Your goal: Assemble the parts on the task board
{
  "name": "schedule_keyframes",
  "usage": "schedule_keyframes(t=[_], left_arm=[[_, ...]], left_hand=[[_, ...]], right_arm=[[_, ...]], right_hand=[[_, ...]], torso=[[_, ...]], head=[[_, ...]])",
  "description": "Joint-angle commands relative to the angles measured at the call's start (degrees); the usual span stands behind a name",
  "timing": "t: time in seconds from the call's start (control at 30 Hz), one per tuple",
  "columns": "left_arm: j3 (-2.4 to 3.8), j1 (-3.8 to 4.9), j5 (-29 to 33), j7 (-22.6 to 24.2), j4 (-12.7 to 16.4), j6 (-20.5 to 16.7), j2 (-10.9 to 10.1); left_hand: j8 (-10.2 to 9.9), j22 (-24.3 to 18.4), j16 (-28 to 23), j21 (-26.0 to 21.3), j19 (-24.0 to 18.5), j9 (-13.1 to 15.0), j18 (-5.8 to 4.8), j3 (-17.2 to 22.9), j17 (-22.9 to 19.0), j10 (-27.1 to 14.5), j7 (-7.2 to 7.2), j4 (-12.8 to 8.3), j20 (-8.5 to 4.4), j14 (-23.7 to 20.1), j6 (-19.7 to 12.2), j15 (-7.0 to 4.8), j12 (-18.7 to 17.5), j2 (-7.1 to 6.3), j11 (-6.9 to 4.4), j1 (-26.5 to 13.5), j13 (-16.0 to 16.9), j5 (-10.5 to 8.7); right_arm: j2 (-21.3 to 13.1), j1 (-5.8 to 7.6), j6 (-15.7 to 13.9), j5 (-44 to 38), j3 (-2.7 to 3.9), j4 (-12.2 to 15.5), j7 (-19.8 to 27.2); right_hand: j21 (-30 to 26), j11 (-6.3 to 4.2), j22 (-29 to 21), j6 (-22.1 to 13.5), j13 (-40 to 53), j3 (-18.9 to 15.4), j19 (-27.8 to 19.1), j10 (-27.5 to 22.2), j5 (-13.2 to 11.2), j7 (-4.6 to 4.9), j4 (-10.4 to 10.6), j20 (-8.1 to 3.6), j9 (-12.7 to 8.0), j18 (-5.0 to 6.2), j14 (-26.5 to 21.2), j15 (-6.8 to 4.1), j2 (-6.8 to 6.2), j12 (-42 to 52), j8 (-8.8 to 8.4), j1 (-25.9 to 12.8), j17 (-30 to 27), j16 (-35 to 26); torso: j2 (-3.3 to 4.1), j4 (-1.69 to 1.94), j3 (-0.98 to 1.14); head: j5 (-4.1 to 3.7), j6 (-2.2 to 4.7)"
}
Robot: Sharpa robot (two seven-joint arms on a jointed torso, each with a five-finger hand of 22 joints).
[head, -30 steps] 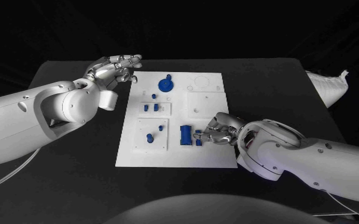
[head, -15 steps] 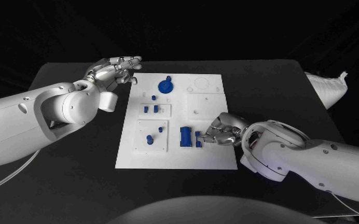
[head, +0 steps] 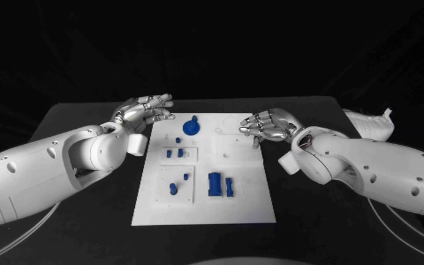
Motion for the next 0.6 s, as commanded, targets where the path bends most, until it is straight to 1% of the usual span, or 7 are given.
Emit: schedule_keyframes(t=[0.03, 0.1, 0.17, 0.23, 0.53, 0.57, 0.6], left_arm=[[0.08, -0.55, 2.9, 2.7, -3.3, 0.9, 2.4], [0.08, -0.94, 3.5, 3.2, -5.3, 0.6, 3.8], [0.09, -1.40, 4.1, 3.8, -7.6, 0.0, 5.5], [0.10, -1.85, 4.6, 4.3, -9.9, -0.6, 7.0], [0.16, -3.24, 5.3, 5.7, -15.8, -1.8, 11.1], [0.07, -3.19, 4.0, 3.5, -15.4, -1.1, 10.9], [0.07, -3.19, 4.0, 3.5, -15.4, -1.2, 10.9]], left_hand=[[-0.9, -4.3, -10.4, -5.8, -5.1, 0.0, 0.07, -1.0, -4.9, 1.0, 0.09, 0.0, 1.76, -0.9, -0.2, 1.68, -3.0, 1.01, 0.77, 0.8, -2.2, -0.16], [-1.5, -6.8, -15.5, -9.1, -8.2, 0.0, 0.09, -1.5, -7.2, 1.5, -0.01, 0.1, 2.96, -1.6, -0.2, 2.62, -5.1, 1.20, 1.29, 1.1, -3.4, -0.17], [-2.4, -9.0, -20.0, -11.7, -10.5, -0.1, 0.31, -2.2, -9.4, 1.5, -0.32, 0.2, 4.21, -2.3, -0.3, 3.64, -7.2, 1.37, 1.88, 1.4, -4.1, -0.14], [-3.1, -10.6, -23.1, -13.5, -12.3, -0.1, 0.36, -2.8, -10.9, 1.1, -1.06, 0.2, 5.25, -2.9, -0.4, 4.51, -9.0, 1.60, 2.71, 1.5, -4.2, -0.12], [-4.5, -14.7, -30.3, -16.0, -13.0, -0.1, 0.83, -5.1, -14.6, 2.0, -1.11, 0.0, 6.43, -0.8, 0.3, 5.19, -13.5, 2.76, 3.29, 2.4, -4.2, 0.17], [-8.2, -19.4, -33.5, -21.2, -26.6, -3.8, -2.94, -8.7, -16.4, -15.5, -4.01, -4.6, 1.63, -17.4, -16.9, 2.48, -15.6, 7.68, 0.16, -20.9, -7.8, -2.37], [-8.2, -19.5, -33.7, -21.2, -26.6, -3.8, -2.94, -8.8, -16.5, -15.5, -4.03, -4.6, 1.59, -17.3, -16.9, 2.48, -15.8, 7.68, 0.16, -21.0, -7.8, -2.37]], right_arm=[[3.5, 0.43, 4.3, 21.0, 0.33, -6.9, 15.1], [5.6, 0.50, 5.7, 23.7, 0.59, -10.8, 16.8], [7.6, 0.48, 6.9, 25.7, 0.95, -14.6, 18.3], [9.4, 0.39, 7.8, 26.9, 1.31, -17.7, 19.3], [13.7, -0.24, 10.3, 28.0, 1.91, -25.1, 21.1], [13.5, -0.16, 6.8, 25.5, 1.86, -24.6, 17.9], [13.4, -0.16, 6.8, 25.5, 1.85, -24.5, 17.9]], right_hand=[[-6.4, 0.94, -4.5, -1.9, -5.6, 0.2, -2.5, -0.9, -0.5, -0.16, -1.1, 1.51, -1.5, 0.03, -3.5, 1.36, 0.16, -3.6, -0.10, 1.2, -4.8, -7.7], [-14.0, 1.58, -10.2, -0.7, -11.9, 0.1, -4.1, -0.2, -1.2, 0.65, -2.4, 3.82, -3.1, 0.57, -5.0, 3.56, 0.72, -5.9, -0.31, 1.3, -11.2, -15.5], [-18.2, 3.26, -13.4, -0.6, -16.0, -0.1, -4.8, -0.9, -1.7, -0.24, -3.5, 5.19, -4.4, 0.17, -7.8, 4.69, 1.36, -7.6, -0.30, 1.2, -15.5, -20.6], [-21.7, 3.62, -16.2, -0.7, -19.7, -0.4, -5.1, -0.7, -2.1, -0.29, -4.9, 6.34, -6.0, 0.20, -8.3, 5.55, 1.97, -8.5, -0.25, 0.8, -19.4, -23.7], [-26.8, 4.11, -21.4, 0.2, -28.1, -1.3, -2.9, 0.1, -2.3, 0.53, -9.2, 6.65, -10.3, 0.44, -6.3, 5.87, 4.24, -8.6, -0.25, -1.2, -27.9, -25.6], [-30.6, 1.33, -22.9, -15.8, -29.8, -1.5, -21.1, -17.9, -5.1, -2.60, -7.1, 2.60, -12.2, -3.06, -25.4, 3.63, 1.32, -12.3, -3.84, -24.4, -30.1, -29.2], [-30.6, 1.20, -27.0, -15.7, -30.2, -1.5, -20.9, -17.9, -5.1, -2.48, -7.1, 2.51, -12.4, -3.06, -25.1, 3.53, 1.32, -12.3, -3.84, -24.7, -30.4, -29.2]], torso=[[-2.66, -0.38, -0.50], [-3.29, -0.45, -0.54], [-3.85, -0.36, -0.55], [-4.35, -0.18, -0.51], [-5.55, -0.20, -0.05], [-5.05, -0.17, -0.32], [-5.06, -0.16, -0.29]], head=[[0.12, 2.82], [0.34, 3.70], [0.47, 4.76], [0.60, 5.59], [1.22, 7.39], [1.04, 6.90], [1.07, 6.93]])
